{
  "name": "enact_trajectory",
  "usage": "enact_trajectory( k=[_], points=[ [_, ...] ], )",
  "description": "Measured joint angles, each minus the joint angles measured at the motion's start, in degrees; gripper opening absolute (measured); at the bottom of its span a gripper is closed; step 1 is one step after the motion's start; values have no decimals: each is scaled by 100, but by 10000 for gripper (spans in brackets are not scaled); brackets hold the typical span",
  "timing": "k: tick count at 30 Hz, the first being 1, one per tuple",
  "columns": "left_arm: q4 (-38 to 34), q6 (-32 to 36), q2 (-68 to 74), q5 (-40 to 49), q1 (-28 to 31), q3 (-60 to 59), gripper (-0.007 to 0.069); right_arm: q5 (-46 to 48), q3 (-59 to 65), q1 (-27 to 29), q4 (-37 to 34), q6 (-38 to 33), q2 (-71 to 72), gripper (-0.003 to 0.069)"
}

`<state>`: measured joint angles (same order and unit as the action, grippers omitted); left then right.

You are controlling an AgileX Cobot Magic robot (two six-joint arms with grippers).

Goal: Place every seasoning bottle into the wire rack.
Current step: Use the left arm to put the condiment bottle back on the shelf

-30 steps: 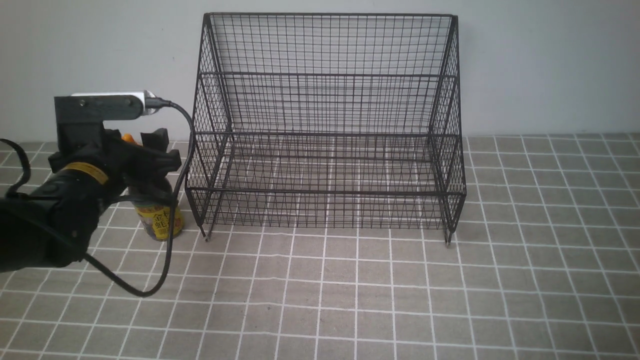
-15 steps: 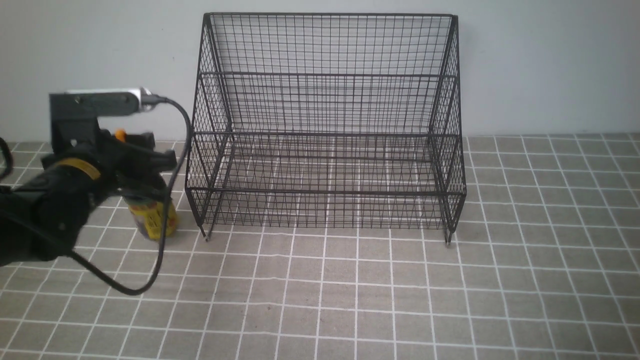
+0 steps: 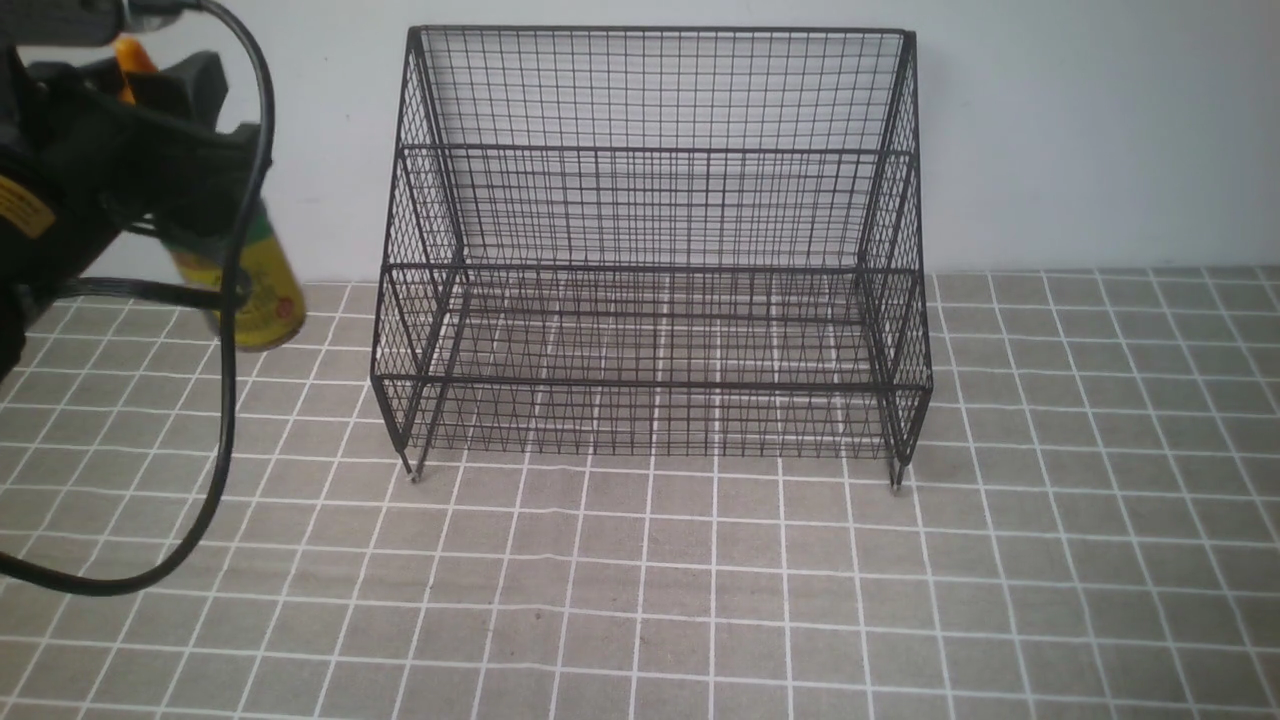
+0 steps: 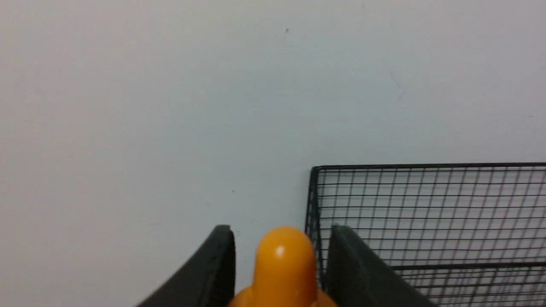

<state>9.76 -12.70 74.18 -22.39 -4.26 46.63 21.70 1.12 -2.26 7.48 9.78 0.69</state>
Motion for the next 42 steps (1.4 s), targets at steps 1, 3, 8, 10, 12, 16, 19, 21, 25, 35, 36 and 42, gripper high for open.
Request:
enact_trajectory(
  k=[1, 3, 8, 10, 12, 16, 19, 21, 25, 35, 36, 42],
  points=[
    [250, -377, 18, 0, 0, 0, 256, 0, 0, 0, 0, 0, 0, -15],
    [743, -976, 78, -94, 0, 0, 256, 0, 0, 0, 0, 0, 0, -15],
    [1666, -1959, 451, -744, 0, 67, 256, 0, 0, 0, 0, 0, 0, -15],
    [1948, -2277, 618, -944, 0, 147, 256, 0, 0, 0, 0, 0, 0, -15],
    [2123, -2493, 746, -1018, 0, 230, 256, 0, 0, 0, 0, 0, 0, -15],
    [2258, -2539, 1055, -1071, -247, 501, 256, 0, 0, 0, 0, 0, 0, -15],
    [2267, -2312, 1286, -1082, -506, 635, 256, 0, 0, 0, 0, 0, 0, -15],
    [2260, -2211, 1429, -1103, -615, 683, 256, 0, 0, 0, 0, 0, 0, -15],
    [2219, -2092, 1741, -1135, -706, 747, 256, 0, 0, 0, 0, 0, 0, -15],
    [2260, -1850, 2453, -1053, -730, 752, 255, 0, 0, 0, 0, 0, 0, -15],
    [2305, -1843, 2471, -1024, -730, 752, 255, 0, 0, 0, 0, 0, 0, -15],
    [2730, -1828, 2486, -933, -732, 774, 309, 0, 0, 0, 0, 0, 0, -15]
  ],
)
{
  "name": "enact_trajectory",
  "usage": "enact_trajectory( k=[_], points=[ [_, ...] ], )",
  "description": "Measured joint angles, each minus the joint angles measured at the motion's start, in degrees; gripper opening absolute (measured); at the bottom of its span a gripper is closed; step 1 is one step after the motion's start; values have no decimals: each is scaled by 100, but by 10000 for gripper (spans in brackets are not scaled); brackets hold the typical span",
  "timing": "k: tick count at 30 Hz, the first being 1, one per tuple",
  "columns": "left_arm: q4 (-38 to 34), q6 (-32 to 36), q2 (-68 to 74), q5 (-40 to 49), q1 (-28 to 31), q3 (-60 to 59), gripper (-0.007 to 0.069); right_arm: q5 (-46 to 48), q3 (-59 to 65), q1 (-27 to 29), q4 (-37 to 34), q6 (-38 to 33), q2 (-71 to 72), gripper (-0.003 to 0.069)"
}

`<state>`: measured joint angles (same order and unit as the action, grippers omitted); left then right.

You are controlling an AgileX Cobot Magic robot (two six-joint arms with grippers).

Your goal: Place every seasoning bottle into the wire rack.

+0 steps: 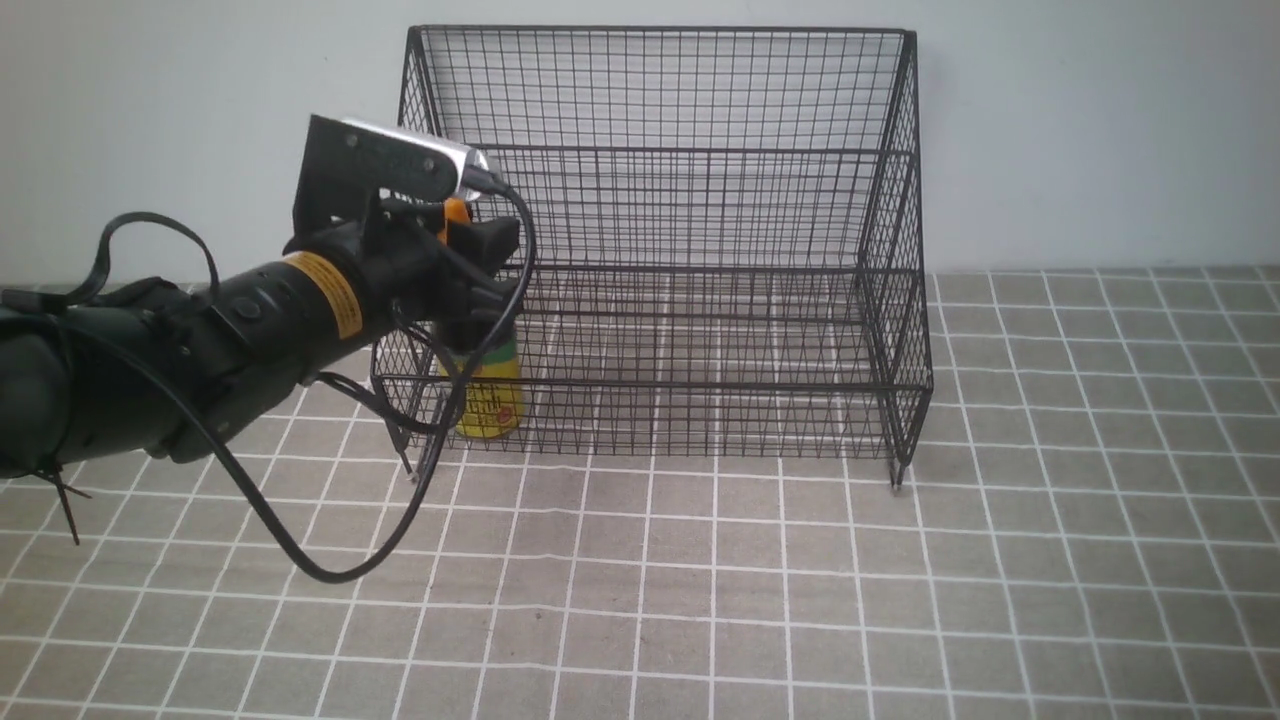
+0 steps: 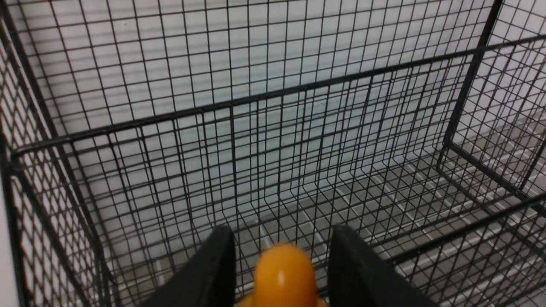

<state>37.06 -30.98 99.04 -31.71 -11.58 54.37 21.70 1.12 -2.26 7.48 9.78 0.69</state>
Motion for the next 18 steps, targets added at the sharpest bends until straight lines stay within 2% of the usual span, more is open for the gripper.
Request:
enact_trajectory(
  k=[2, 5, 9, 11, 13, 14, 18],
  points=[
    [100, -98, -94, 18, -25, 18, 399, 0, 0, 0, 0, 0, 0, -15],
    [235, -126, -265, 272, -49, 23, 479, 0, 0, 0, 0, 0, 0, -15],
    [282, -133, -813, 1216, -54, 23, 514, 0, 0, 0, 0, 0, 0, -15],
    [282, -137, -1159, 1700, -54, 23, 503, 0, 0, 0, 0, 0, 0, -15],
    [282, -219, -1681, 2303, -54, 23, 458, 0, 0, 0, 0, 0, 0, -15],
    [282, -235, -1728, 2303, -54, 23, 451, 0, 0, 0, 0, 0, 0, -15],
    [272, -622, -2680, 3667, -54, 23, 247, 0, 0, 0, 0, 0, 0, -15]
  ],
)
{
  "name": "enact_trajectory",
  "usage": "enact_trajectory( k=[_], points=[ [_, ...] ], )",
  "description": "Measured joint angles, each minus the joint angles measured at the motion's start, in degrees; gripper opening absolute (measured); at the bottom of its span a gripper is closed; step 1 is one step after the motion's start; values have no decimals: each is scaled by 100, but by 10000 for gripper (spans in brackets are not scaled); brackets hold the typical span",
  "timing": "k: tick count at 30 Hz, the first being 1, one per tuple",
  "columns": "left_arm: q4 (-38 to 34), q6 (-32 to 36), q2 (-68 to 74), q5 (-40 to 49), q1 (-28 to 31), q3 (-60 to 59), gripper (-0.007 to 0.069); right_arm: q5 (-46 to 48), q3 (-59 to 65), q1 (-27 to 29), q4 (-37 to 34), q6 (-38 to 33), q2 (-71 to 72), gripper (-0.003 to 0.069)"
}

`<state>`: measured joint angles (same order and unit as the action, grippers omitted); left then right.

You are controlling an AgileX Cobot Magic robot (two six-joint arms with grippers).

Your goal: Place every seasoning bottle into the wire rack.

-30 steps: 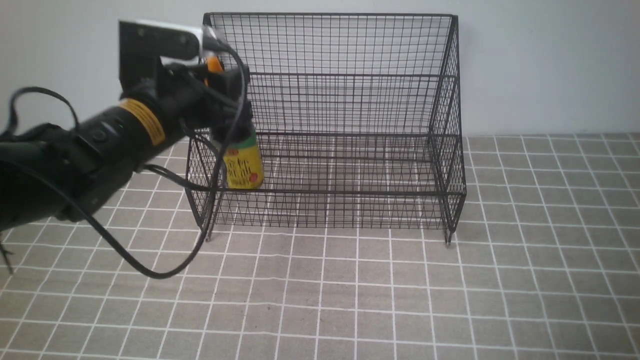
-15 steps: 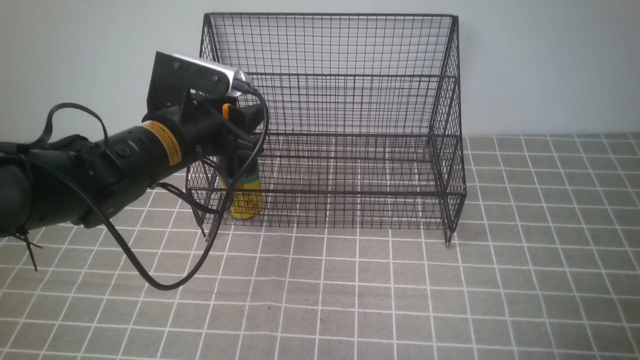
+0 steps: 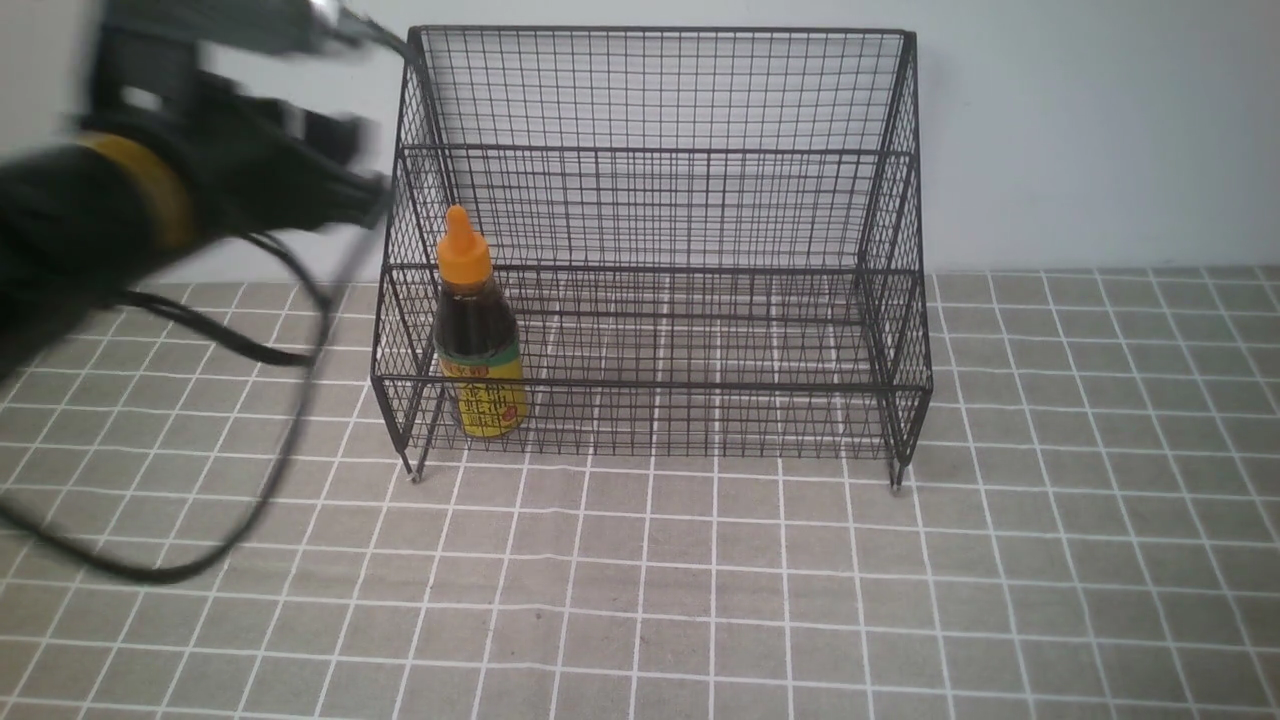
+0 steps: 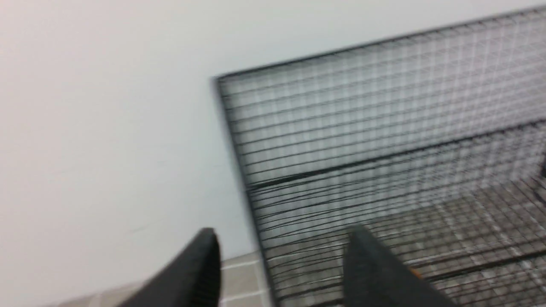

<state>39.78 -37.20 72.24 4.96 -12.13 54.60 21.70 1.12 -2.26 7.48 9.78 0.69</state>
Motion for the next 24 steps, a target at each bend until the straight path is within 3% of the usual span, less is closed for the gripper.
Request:
enact_trajectory(
  k=[1, 2, 4, 8, 12, 14, 15, 16, 20, 24],
  points=[
    [-22, -85, -231, 507, 0, 0, 160, 0, 0, 0, 0, 0, 0, -15],
    [-42, -103, -319, 684, 0, 0, 132, 0, 0, 0, 0, 0, 0, -15],
    [-228, -107, -887, 1899, 0, 0, 23, 0, 0, 0, 0, 0, 0, -15],
    [-782, 327, -1407, 3116, 0, 0, 0, 0, 0, 0, 0, 0, 0, -15],
    [-2243, 1554, -2074, 4422, 0, 0, -4, 0, 0, 0, 0, 0, 0, -15],
    [-3053, 2061, -2386, 4703, 0, 0, -4, 0, 0, 0, 0, 0, 0, -15],
    [-3123, 2108, -2414, 4703, 0, 0, -4, 0, 0, 0, 0, 0, 0, -15],
    [-3811, 2526, -2699, 4787, 0, 0, -4, 0, 0, 0, 0, 0, 0, -15],
    [-4537, 2896, -3182, 4825, 0, 0, -4, 0, 0, 0, 0, 0, 0, -15],
    [-4725, 3100, -3411, 4857, 0, 0, -4, 0, 0, 0, 0, 0, 0, -15]
  ],
)
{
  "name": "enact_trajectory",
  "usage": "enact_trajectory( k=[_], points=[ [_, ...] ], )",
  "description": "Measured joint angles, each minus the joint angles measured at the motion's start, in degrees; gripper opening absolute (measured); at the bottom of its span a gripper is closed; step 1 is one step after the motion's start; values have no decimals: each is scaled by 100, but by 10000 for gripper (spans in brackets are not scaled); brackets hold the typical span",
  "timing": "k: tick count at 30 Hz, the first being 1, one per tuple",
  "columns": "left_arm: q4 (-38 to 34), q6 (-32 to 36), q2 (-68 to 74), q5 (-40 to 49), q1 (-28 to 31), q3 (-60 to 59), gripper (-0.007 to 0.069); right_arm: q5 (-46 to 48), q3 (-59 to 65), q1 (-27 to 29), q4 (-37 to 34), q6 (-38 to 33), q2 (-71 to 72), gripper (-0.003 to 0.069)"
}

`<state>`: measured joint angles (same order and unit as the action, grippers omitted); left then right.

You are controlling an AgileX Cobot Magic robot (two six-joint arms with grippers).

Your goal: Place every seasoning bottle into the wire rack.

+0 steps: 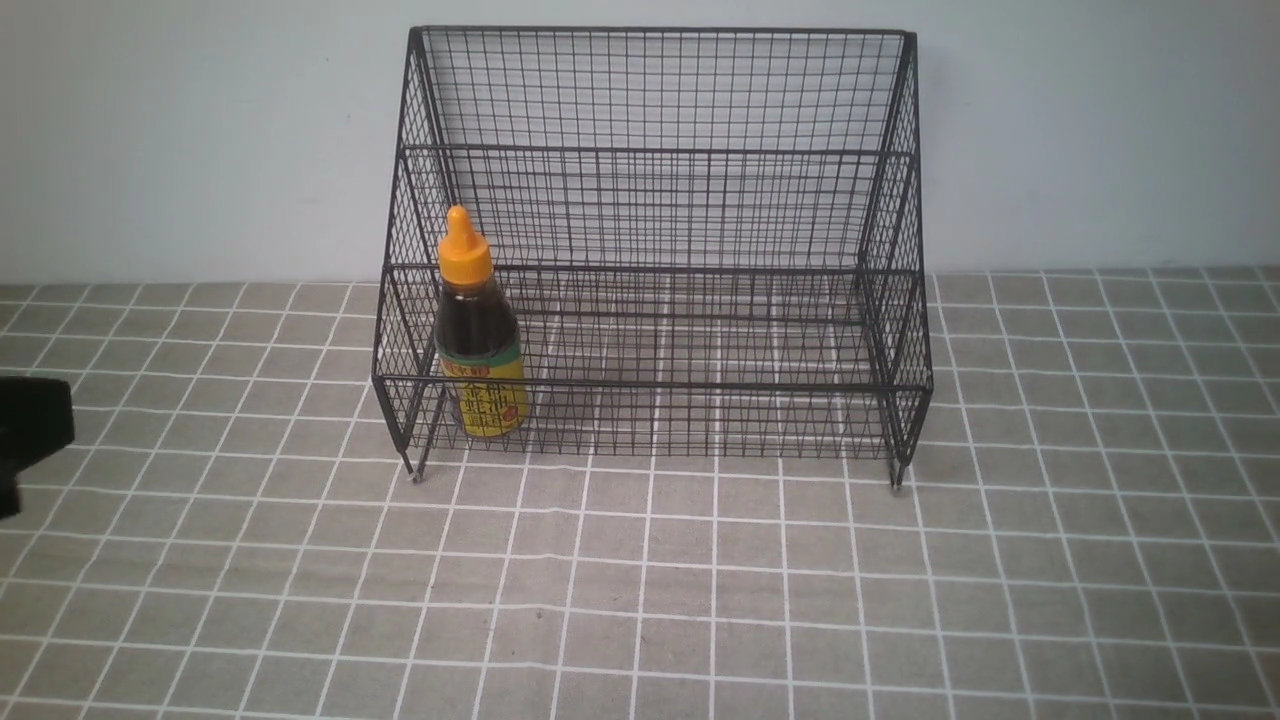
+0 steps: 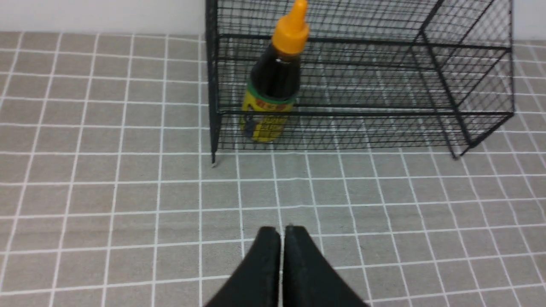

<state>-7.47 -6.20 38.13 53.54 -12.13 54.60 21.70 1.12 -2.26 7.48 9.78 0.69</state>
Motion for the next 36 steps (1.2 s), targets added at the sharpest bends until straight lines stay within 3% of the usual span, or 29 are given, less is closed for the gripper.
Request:
enact_trajectory(
  k=[11, 14, 18, 26, 30, 36],
  points=[
    [368, 652, -404, 137, 0, -7, -4, 0, 0, 0, 0, 0, 0, -15],
    [596, 708, -613, -169, 0, -292, -4, 0, 0, 0, 0, 0, 0, -15],
    [747, 729, -1148, -1000, 26, -1145, -4, 0, 0, 0, 0, 0, 0, -15],
    [789, 734, -3088, -3091, 575, -4501, -4, 0, 0, 0, 0, 0, 0, -15],
    [803, 734, -3754, -3381, 659, -5555, -4, 0, 0, 0, 0, 0, 0, -15],
    [807, 734, -3878, -3158, 680, -5606, -4, 0, 0, 0, 0, 0, 0, -15]
  ],
)
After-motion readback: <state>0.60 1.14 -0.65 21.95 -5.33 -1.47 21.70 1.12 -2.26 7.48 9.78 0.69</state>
